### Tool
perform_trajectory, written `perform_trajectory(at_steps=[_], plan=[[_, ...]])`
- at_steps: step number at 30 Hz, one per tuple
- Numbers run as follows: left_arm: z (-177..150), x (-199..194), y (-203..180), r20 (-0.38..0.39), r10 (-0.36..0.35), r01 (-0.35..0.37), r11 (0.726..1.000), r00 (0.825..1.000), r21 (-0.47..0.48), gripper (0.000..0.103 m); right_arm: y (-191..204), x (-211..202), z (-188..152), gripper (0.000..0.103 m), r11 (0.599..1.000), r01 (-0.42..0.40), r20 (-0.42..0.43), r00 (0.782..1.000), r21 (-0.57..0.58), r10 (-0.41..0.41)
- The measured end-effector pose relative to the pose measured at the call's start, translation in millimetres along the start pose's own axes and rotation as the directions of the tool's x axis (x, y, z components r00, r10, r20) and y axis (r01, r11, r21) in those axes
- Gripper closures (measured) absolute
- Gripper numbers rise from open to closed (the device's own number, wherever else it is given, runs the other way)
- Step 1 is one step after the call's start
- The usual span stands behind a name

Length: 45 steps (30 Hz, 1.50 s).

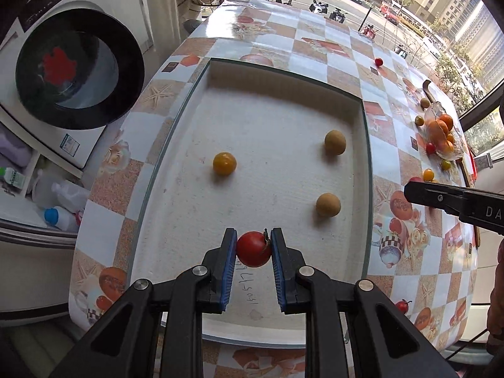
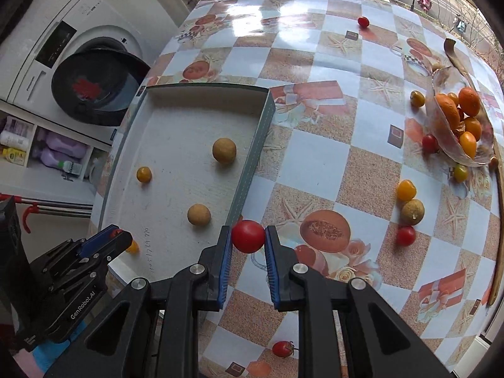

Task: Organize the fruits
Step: 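Carry both red cherry tomatoes into the white tray and open both tools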

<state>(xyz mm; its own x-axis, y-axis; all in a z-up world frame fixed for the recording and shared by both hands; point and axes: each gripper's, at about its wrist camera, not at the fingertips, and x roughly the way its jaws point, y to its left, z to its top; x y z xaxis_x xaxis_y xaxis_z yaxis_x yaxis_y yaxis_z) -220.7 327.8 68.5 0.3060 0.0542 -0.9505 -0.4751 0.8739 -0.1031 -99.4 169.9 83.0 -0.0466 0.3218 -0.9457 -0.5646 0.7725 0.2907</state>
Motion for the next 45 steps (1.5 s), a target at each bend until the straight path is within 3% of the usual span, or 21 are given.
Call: perform_trajectory(at_steps=[8,18,30,31,33,34,35,40,45], plan=[[12,27,23,-0.016,0.034,-0.034,0.999,0.999,-0.01,0.08,38,41,32,0.081,0.998,0.003,-0.034,0.999,-0.059,-0.005],[21,50,33,-0.049,0.042,-0.043,0.999,0.998,-0.016,0.08,58,76,67,0.081,0.996,0.028,-0.048,0.998,-0.083,-0.032],[21,54,26,-0.055,0.071,-0.069,0.997,0.996,0.036,0.078,74,101,73,0.077,0.979,0.115,-0.053,0.991,-0.166,-0.125],[21,54,25,-0.055,0.081,-0.078,0.996,0.995,0.042,0.077,74,101,73,0.073,0.981,0.103,-0.055,0.992,-0.164,-0.113],[21,54,24,-0.055,0.111,-0.108,0.993,0.992,0.051,0.049,75,100,73,0.065,0.985,0.083,-0.063,0.994,-0.151,-0.093],[21,52,23,-0.044,0.115,-0.112,0.992,0.992,0.05,0.029,75,99,74,0.056,0.987,0.077,-0.063,0.994,-0.143,-0.087],[22,49,22,-0.027,0.114,-0.112,0.992,0.993,0.054,0.028,74,97,75,0.047,0.988,0.07,-0.056,0.995,-0.136,-0.078],[22,48,17,-0.048,0.109,-0.105,0.991,0.993,0.082,0.028,69,75,79,0.025,0.993,-0.001,-0.023,1.0,-0.115,-0.001],[19,41,9,-0.053,0.11,-0.105,0.99,0.993,0.091,0.028,57,48,79,0.018,0.997,-0.042,0.022,0.999,-0.059,0.043]])
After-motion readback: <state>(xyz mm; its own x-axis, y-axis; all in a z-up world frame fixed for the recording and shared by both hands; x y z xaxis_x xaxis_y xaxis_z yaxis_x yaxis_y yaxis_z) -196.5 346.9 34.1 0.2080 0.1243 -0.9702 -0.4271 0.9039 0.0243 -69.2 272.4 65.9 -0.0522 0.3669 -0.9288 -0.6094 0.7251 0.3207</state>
